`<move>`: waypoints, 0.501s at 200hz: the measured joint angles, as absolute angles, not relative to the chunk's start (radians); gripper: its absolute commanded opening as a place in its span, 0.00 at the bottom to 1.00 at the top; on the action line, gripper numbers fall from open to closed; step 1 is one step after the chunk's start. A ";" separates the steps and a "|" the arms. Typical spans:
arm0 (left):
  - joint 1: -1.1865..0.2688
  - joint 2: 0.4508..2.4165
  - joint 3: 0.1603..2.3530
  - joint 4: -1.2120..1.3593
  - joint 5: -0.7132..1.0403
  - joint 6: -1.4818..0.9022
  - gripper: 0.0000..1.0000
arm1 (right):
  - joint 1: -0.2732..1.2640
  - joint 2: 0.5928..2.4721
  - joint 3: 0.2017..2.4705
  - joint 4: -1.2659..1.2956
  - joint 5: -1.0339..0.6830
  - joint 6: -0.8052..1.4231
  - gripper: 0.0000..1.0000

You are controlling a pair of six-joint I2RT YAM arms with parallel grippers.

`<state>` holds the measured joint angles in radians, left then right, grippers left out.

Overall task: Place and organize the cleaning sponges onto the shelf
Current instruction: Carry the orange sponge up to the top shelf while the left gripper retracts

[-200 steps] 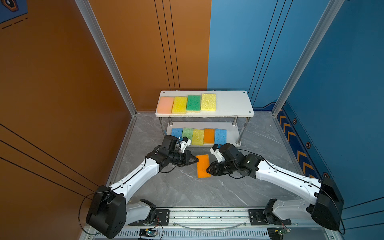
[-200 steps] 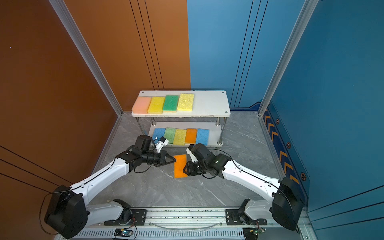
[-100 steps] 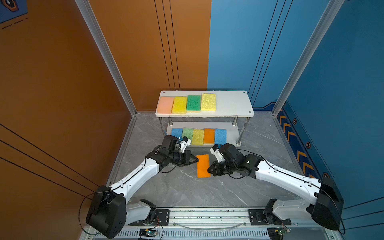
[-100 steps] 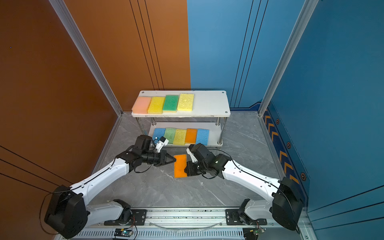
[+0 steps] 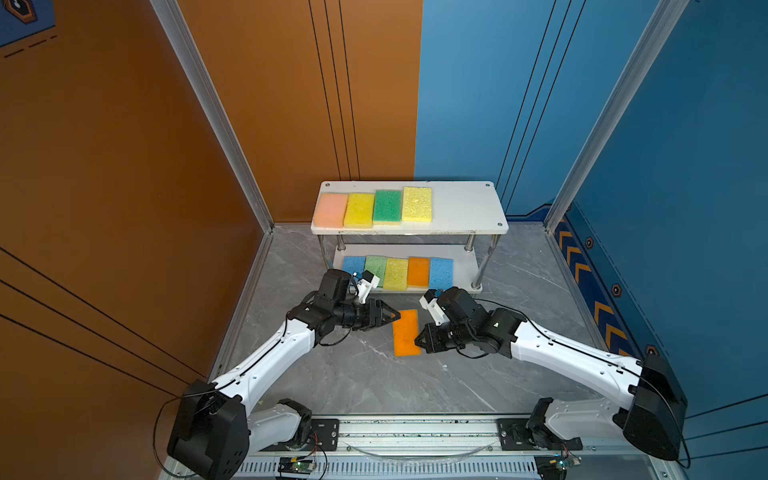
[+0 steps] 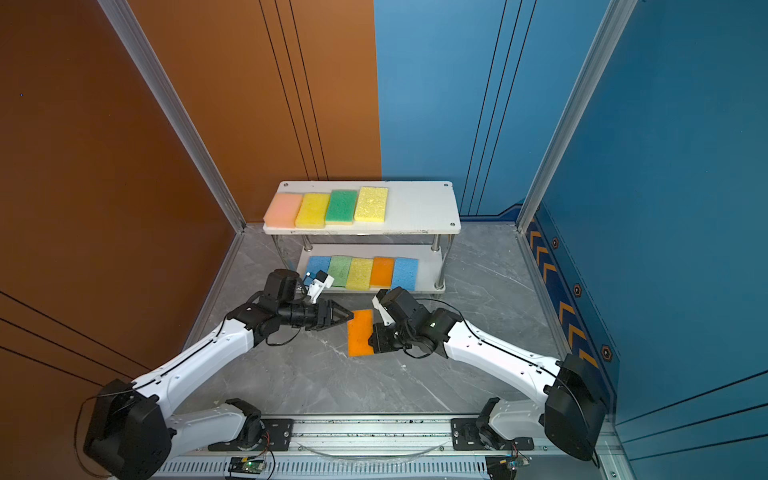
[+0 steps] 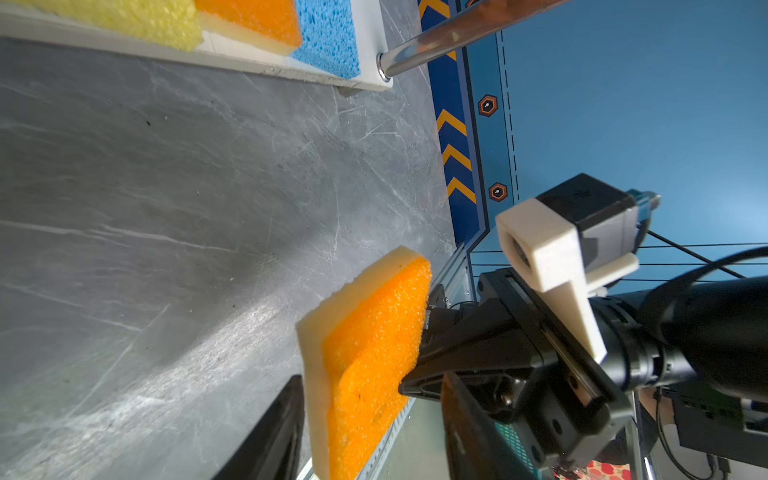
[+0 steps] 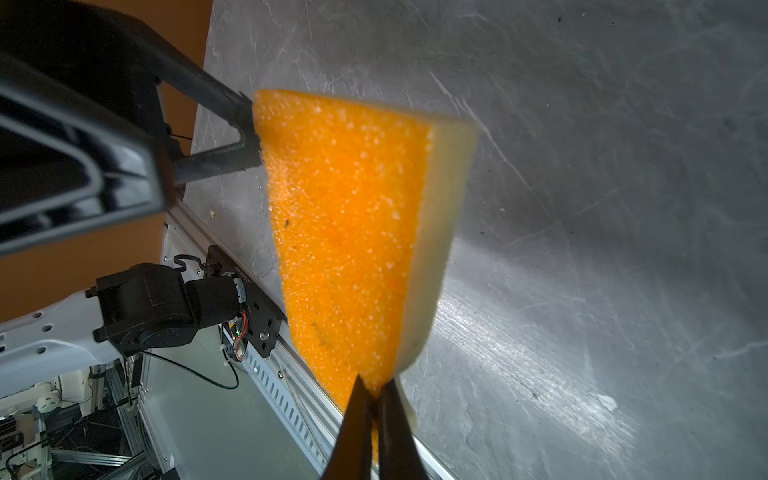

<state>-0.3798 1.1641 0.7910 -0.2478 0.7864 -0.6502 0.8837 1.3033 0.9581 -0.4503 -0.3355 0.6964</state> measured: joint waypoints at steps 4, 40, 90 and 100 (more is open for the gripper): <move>-0.371 1.155 0.791 -0.252 0.787 -0.651 0.57 | 0.884 1.303 0.958 -0.450 -0.336 0.696 0.05; -0.274 1.063 0.782 -0.275 0.786 -0.651 0.65 | 0.884 1.303 0.958 -0.450 -0.336 0.696 0.05; -0.052 0.932 0.764 -0.377 0.772 -0.621 0.73 | 0.884 1.303 0.958 -0.452 -0.336 0.696 0.05; -0.003 0.913 0.759 -0.397 0.770 -0.606 0.74 | 0.884 1.303 0.959 -0.453 -0.336 0.696 0.05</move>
